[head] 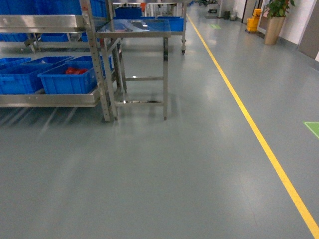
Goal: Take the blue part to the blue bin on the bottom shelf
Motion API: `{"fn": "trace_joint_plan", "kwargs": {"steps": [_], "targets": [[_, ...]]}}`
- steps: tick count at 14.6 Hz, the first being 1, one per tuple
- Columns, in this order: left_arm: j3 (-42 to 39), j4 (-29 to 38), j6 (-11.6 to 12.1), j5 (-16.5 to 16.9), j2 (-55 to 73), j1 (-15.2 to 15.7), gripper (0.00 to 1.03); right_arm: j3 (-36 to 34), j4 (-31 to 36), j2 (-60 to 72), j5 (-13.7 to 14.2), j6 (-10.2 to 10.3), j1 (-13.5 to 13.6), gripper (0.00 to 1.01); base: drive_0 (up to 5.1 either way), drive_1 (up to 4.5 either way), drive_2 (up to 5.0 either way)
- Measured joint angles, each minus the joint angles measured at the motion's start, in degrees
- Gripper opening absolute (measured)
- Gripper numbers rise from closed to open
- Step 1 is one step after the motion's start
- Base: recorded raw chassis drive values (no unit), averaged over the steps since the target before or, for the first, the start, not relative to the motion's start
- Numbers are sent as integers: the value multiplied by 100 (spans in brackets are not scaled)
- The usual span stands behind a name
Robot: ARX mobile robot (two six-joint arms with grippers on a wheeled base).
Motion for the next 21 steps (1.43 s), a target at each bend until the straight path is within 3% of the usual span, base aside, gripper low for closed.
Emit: {"fn": "trace_joint_plan", "kwargs": {"steps": [21], "targets": [[0,11,9,-2,-7,2,44,0,-35,0,0,0,0,98,0,423,-422]]}}
